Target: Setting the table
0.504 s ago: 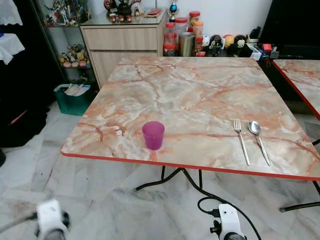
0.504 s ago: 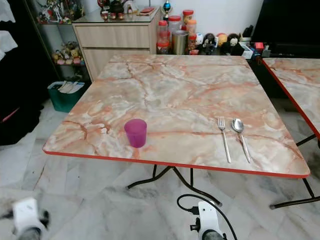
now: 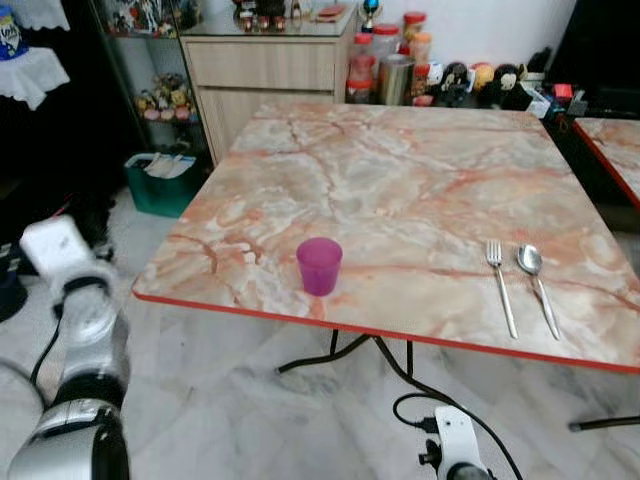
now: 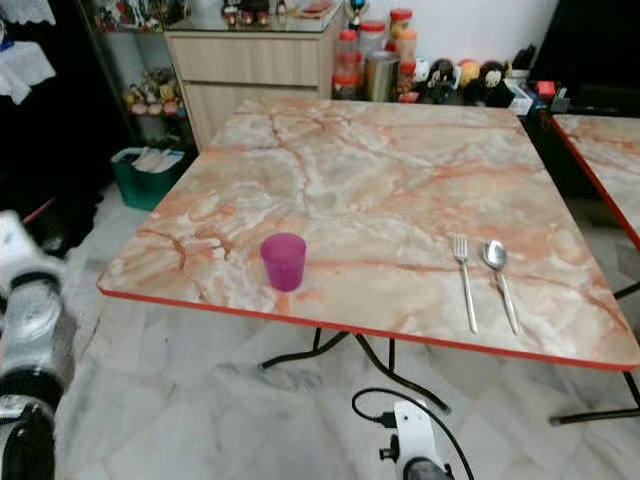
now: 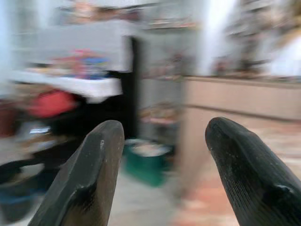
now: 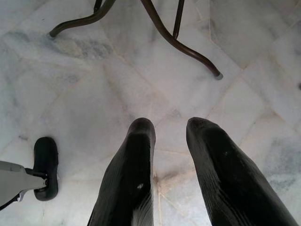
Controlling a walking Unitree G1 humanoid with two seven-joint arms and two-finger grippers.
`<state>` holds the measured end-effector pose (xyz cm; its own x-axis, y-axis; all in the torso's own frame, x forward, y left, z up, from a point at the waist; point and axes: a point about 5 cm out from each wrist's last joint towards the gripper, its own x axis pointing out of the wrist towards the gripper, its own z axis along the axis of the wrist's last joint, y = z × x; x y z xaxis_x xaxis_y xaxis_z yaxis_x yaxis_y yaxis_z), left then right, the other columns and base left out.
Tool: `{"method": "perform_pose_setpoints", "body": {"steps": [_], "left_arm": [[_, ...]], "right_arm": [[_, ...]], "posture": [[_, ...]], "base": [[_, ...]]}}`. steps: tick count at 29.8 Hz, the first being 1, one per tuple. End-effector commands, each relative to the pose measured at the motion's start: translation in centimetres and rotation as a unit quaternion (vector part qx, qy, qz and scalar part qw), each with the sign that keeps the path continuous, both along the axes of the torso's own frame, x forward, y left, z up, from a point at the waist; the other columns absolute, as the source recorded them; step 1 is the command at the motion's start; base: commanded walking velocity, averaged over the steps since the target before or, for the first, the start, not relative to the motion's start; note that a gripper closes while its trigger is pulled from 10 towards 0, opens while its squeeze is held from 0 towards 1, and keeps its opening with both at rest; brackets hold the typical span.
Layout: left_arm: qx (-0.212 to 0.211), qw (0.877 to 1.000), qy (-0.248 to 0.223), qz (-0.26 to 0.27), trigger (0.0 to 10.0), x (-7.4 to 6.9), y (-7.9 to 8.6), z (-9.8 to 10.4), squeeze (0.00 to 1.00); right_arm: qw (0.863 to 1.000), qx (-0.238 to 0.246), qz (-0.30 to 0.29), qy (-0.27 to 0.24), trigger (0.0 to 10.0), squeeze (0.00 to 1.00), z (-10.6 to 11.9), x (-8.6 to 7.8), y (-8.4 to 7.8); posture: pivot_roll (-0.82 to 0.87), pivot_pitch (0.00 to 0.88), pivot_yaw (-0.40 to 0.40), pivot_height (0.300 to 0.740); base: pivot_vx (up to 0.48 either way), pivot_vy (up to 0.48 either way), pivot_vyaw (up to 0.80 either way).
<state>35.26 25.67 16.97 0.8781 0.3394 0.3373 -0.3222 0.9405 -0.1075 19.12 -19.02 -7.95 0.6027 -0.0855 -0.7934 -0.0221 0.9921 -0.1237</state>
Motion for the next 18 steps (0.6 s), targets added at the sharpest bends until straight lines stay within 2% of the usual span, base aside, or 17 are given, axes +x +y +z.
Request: {"method": "perform_pose_setpoints", "body": {"steps": [1,3,4,5,7,10,11,13,18], "left_arm": [[-0.003,0.996,0.013,-0.086,10.0,1.0,-3.1,0.0,0.0],[-0.013,0.994,0.018,-0.111,10.0,1.3,-4.3,-0.1,0.0],[-0.024,0.991,0.025,-0.133,10.0,1.6,-5.4,-0.5,0.0],[-0.024,0.991,0.025,-0.133,10.0,1.6,-5.4,-0.5,0.0],[-0.035,0.985,0.035,-0.166,10.0,1.8,-7.0,-1.0,0.0],[-0.036,0.984,0.035,-0.171,10.0,1.7,-7.1,-1.0,0.0],[-0.034,0.983,0.04,-0.178,10.0,1.8,-7.6,-1.2,0.0],[-0.032,0.973,0.059,-0.22,10.0,1.9,-10.2,-1.8,0.0],[-0.038,0.967,0.066,-0.244,10.0,2.1,-10.9,-1.7,0.0]], "right_arm": [[1.0,0.003,-0.01,0.003,10.0,0.0,-0.1,-0.1,0.0],[1.0,0.004,-0.015,0.003,10.0,0.0,-0.1,-0.2,-0.1],[1.0,0.003,-0.016,0.005,10.0,0.0,-0.2,-0.3,-0.2],[1.0,0.003,-0.016,0.005,10.0,0.0,-0.2,-0.3,-0.2],[1.0,0.002,-0.019,0.008,10.0,0.0,-0.3,-0.6,-0.2],[1.0,0.003,-0.02,0.01,10.0,0.0,-0.3,-0.7,-0.2],[1.0,0.001,-0.022,0.012,10.0,0.0,-0.3,-0.7,-0.2],[1.0,-0.002,-0.023,0.017,10.0,0.0,-0.5,-1.0,-0.3],[1.0,0.0,-0.02,0.018,10.0,0.0,-0.5,-0.9,-0.2]], "posture": [[0.02,0.0,0.034,0.702],[0.02,0.0,0.036,0.702],[0.01,0.0,0.036,0.702],[0.01,0.0,0.036,0.702],[0.01,0.0,0.04,0.702],[0.01,0.0,0.04,0.702],[0.0,0.0,0.043,0.702],[-0.01,0.0,0.045,0.702],[-0.01,0.0,0.048,0.702]], "base": [[0.0,0.0,0.0],[0.0,0.0,0.0],[0.0,0.0,0.0],[0.0,0.0,0.0],[0.0,0.0,0.0],[0.0,0.0,0.0],[0.0,0.0,0.0],[0.0,0.0,-0.62],[0.0,0.0,-0.59]]}}
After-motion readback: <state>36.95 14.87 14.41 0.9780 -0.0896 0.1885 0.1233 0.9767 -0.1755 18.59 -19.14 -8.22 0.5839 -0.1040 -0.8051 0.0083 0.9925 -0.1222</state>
